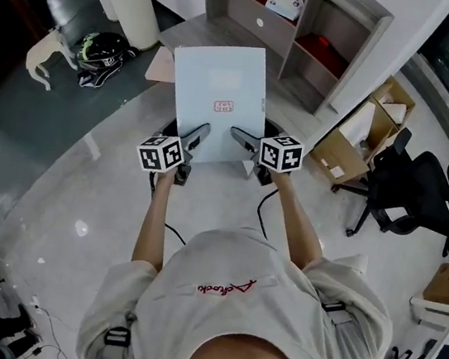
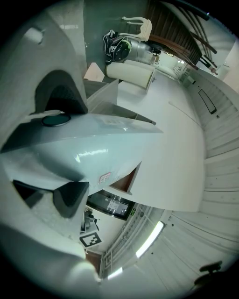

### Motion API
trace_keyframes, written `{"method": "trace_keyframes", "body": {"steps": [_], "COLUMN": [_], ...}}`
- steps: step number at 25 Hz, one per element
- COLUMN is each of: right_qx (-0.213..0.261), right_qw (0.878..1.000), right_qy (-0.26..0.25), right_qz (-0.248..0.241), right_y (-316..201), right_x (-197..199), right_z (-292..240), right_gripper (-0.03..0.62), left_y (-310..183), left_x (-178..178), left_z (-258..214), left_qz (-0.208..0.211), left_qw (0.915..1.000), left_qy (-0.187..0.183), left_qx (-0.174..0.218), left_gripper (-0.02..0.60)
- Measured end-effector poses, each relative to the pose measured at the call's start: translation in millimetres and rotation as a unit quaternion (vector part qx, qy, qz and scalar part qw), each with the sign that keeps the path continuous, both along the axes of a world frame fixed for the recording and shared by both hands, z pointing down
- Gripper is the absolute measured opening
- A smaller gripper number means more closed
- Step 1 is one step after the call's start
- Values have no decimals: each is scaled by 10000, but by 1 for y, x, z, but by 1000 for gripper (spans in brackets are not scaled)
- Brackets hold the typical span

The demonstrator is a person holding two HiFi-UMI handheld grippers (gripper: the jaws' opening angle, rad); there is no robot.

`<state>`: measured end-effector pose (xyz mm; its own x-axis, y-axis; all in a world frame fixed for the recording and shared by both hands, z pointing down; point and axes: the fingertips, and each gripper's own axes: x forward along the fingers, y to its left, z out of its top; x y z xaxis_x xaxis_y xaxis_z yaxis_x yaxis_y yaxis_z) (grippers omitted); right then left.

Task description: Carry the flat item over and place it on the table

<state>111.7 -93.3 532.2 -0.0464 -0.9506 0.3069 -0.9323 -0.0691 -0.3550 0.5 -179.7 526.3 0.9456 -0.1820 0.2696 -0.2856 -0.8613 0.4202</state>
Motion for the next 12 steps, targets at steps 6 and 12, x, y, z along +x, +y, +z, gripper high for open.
{"method": "trace_keyframes", "body": {"steps": [6,12], "right_qx": [-126,-178], "right_qw": [9999,9998], "right_qy": [-51,-79], "right_qz": [63,60], "right_y": [-4,-13], "right_x": [-1,3], "right_z": [12,19], "right_gripper": [476,476], "left_y": [-6,-14], "left_x": [0,4], "left_z": [13,21], "left_qz": [54,61], "left_qw": [9999,9998], "left_qy": [-53,-79], "left_qx": [-148,-197], "left_gripper": [465,465]}}
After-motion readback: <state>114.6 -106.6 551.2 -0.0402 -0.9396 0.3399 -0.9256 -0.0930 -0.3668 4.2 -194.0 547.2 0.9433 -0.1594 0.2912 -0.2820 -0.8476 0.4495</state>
